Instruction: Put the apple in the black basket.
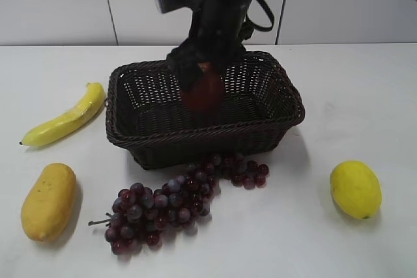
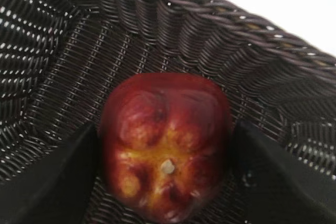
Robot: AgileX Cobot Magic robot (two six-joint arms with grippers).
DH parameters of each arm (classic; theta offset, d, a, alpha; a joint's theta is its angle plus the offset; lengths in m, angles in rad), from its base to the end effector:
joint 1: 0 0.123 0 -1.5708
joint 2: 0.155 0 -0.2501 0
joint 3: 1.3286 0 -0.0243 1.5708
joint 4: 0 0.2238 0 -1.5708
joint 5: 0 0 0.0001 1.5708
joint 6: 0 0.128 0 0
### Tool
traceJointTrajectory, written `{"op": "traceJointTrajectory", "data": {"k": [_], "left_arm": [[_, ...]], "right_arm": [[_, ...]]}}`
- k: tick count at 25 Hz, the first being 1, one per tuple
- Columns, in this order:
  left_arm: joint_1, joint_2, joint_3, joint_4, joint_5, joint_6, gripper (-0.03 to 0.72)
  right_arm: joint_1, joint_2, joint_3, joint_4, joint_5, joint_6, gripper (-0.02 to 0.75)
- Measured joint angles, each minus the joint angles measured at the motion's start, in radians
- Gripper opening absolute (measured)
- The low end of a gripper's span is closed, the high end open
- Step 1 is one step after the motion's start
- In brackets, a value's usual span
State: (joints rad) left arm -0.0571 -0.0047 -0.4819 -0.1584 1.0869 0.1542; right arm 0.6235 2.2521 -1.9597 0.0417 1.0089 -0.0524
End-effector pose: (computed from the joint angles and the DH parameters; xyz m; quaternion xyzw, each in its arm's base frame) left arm 0.0371 -0.0200 0.2406 0.0943 0.8555 -0.0545 0.5062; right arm 0.3662 0.2689 0.1489 -0.3189 0.9309 0.0685 0.1647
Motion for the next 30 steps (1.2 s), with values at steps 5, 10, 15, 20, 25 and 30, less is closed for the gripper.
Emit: {"op": "traceJointTrajectory", "data": {"k": [5,10,15,20,25,30], "left_arm": [[0.0,0.0,0.0,0.0,0.0,0.0,0.223],[0.0,0.0,0.0,0.0,0.0,0.0,0.223],[0.0,0.0,0.0,0.0,0.0,0.0,0.223],[0.0,0.0,0.0,0.0,0.0,0.0,0.223],[0.0,0.0,0.0,0.0,0.0,0.0,0.223],[0.0,0.0,0.0,0.0,0.0,0.0,0.223]], "right_arm": [[0.0,0.071,0.0,0.001,-0.033,0.0,0.561],[0.0,0.078,0.0,0.0,-0.058,0.0,0.576],[0.0,0.076,-0.001,-0.002,-0.054,0.0,0.613],[0.001,0.03,-0.001,-0.042,-0.044,-0.001,0.613],[0.001,-0.094,-0.001,-0.115,-0.012,-0.001,0.603],[0.001,-0.247,-0.001,-0.25,0.097,-0.001,0.597]]}}
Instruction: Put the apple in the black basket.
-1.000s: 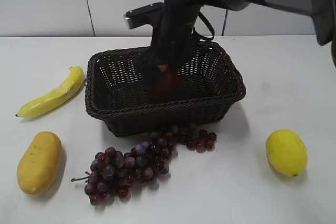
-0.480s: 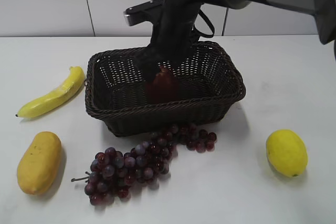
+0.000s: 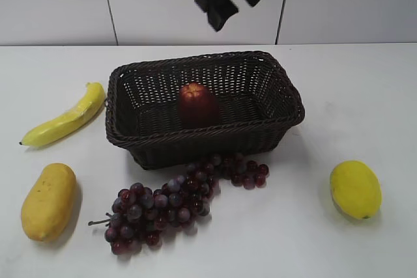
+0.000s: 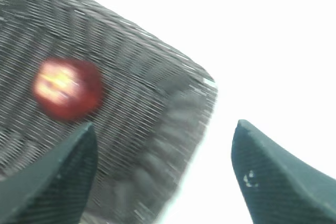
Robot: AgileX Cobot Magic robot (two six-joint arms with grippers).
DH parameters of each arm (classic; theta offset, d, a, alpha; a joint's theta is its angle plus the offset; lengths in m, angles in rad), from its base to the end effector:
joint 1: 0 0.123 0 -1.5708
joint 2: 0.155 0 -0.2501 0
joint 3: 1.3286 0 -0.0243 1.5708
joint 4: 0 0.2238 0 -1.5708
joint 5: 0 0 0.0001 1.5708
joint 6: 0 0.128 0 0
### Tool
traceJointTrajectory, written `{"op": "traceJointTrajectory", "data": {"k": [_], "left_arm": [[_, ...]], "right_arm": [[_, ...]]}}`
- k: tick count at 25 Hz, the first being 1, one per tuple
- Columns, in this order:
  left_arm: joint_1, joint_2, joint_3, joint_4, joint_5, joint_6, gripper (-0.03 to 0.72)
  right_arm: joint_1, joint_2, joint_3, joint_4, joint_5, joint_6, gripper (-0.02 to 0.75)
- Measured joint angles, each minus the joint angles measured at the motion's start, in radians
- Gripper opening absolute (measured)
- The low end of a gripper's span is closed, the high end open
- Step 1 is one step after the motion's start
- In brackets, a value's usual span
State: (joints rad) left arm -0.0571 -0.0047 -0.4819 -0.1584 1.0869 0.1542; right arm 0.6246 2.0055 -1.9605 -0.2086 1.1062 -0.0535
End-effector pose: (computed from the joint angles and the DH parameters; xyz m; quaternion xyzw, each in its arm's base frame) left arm 0.0371 -0.0200 0.2406 0.0943 0.8555 -0.0545 0.5062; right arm 0.3575 0.2285 0.2551 -0.3408 0.9007 -0.0274 0.2679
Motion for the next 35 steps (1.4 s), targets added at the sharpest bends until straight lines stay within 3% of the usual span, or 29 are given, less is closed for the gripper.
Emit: {"op": "traceJointTrajectory", "data": {"k": [3,8,12,18,26,32,35], "left_arm": [[0.0,0.0,0.0,0.0,0.0,0.0,0.223],[0.0,0.0,0.0,0.0,0.0,0.0,0.223],[0.0,0.0,0.0,0.0,0.0,0.0,0.223],[0.0,0.0,0.0,0.0,0.001,0.0,0.223],[0.0,0.0,0.0,0.0,0.001,0.0,0.223],[0.0,0.0,0.0,0.0,0.001,0.0,0.223],[0.0,0.0,0.0,0.0,0.001,0.0,0.223]], "right_arm": [[-0.013,-0.086,0.0,-0.078,0.078,-0.001,0.594],[-0.073,-0.226,0.027,-0.091,0.102,0.03,0.594],[-0.14,-0.355,0.144,-0.09,0.105,0.06,0.594],[-0.235,-0.578,0.535,-0.07,0.106,0.139,0.593],[-0.239,-0.918,1.115,0.0,0.02,0.242,0.592],[-0.245,-1.233,1.336,0.002,-0.014,0.253,0.592],[-0.302,-1.381,1.372,0.007,-0.013,0.253,0.592]]}}
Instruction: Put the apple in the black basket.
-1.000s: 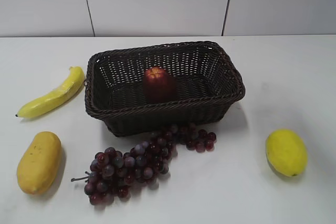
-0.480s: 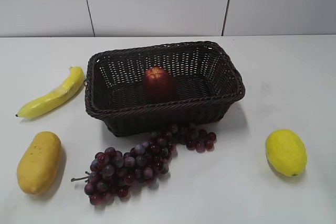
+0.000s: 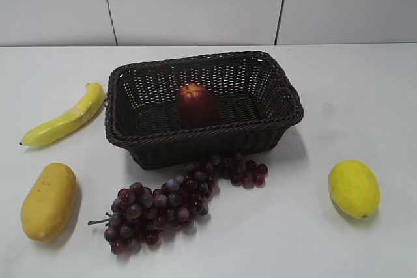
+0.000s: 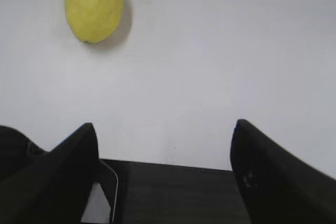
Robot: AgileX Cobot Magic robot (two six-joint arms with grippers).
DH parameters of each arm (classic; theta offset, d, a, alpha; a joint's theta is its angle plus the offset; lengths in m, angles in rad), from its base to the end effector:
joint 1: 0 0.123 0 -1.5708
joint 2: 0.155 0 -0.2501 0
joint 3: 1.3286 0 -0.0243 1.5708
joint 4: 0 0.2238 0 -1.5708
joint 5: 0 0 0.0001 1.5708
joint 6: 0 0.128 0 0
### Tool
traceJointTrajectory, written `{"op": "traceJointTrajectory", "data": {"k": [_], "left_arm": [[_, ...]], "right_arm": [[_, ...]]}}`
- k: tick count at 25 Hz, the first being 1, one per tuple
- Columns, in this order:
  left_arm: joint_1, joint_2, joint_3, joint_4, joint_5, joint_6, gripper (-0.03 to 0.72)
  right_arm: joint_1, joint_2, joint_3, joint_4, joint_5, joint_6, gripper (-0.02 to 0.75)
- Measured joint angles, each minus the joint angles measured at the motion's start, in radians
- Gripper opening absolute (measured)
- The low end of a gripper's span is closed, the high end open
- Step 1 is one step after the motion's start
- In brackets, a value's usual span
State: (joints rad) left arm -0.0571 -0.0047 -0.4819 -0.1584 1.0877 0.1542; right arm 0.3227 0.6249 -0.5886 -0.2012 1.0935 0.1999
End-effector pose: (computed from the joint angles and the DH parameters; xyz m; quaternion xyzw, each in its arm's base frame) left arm 0.0371 -0.0200 0.2405 0.0944 0.8557 -0.0546 0.5059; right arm 0.1104 0.0129 0.2262 -0.0801 0.9573 -0.0277 0.2763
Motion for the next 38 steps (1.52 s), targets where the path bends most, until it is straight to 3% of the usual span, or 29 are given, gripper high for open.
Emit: {"op": "traceJointTrajectory", "data": {"k": [5,9,18,27,38], "left_arm": [[0.0,0.0,0.0,0.0,0.0,0.0,0.223],[0.0,0.0,0.0,0.0,0.0,0.0,0.223],[0.0,0.0,0.0,0.0,0.0,0.0,0.223],[0.0,0.0,0.0,0.0,0.0,0.0,0.223],[0.0,0.0,0.0,0.0,0.0,0.0,0.223]], "right_arm": [[-0.185,-0.218,0.012,0.0,0.003,-0.004,0.592],[-0.27,-0.387,0.012,0.011,0.013,-0.009,0.592],[-0.283,-0.624,0.056,0.057,0.017,-0.091,0.592],[-0.283,-0.629,0.093,0.181,-0.047,-0.191,0.592],[-0.283,-0.629,0.093,0.195,-0.051,-0.214,0.592]]}}
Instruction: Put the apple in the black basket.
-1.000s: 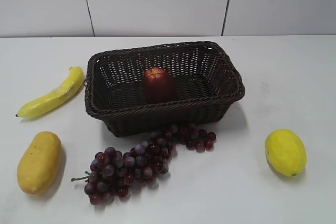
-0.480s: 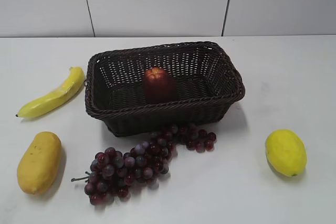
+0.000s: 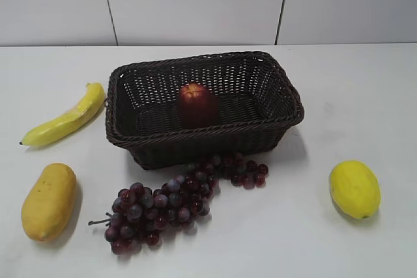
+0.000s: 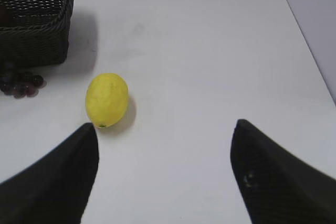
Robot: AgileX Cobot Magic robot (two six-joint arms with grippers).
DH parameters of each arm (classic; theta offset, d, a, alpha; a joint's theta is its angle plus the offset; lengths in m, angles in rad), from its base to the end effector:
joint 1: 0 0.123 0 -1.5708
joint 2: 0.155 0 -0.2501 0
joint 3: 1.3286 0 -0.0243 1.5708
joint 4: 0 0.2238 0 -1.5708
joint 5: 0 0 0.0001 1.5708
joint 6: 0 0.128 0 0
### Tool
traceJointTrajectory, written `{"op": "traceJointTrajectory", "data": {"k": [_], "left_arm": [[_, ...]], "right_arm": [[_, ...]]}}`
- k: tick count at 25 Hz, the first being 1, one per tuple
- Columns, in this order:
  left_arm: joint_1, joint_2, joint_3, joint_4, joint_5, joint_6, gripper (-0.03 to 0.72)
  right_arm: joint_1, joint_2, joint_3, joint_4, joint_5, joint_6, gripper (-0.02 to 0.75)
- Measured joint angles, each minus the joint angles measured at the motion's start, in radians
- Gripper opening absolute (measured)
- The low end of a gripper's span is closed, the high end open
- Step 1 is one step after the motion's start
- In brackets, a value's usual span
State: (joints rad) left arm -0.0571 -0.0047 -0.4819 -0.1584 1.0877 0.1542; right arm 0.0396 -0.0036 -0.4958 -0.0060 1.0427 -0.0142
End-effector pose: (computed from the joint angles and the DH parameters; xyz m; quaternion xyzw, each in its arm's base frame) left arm 0.0371 -0.0200 0.2405 0.0944 0.8557 -0.0546 0.5059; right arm 0.0406 0.0009 0.2484 -0.0227 0.8484 0.0037 0.5289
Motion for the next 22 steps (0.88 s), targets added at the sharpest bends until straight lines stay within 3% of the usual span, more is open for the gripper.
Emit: {"op": "traceJointTrajectory", "data": {"k": [22], "left_arm": [[0.0,0.0,0.0,0.0,0.0,0.0,0.223]], "right_arm": [[0.0,0.0,0.0,0.006,-0.005,-0.003,0.592]]}}
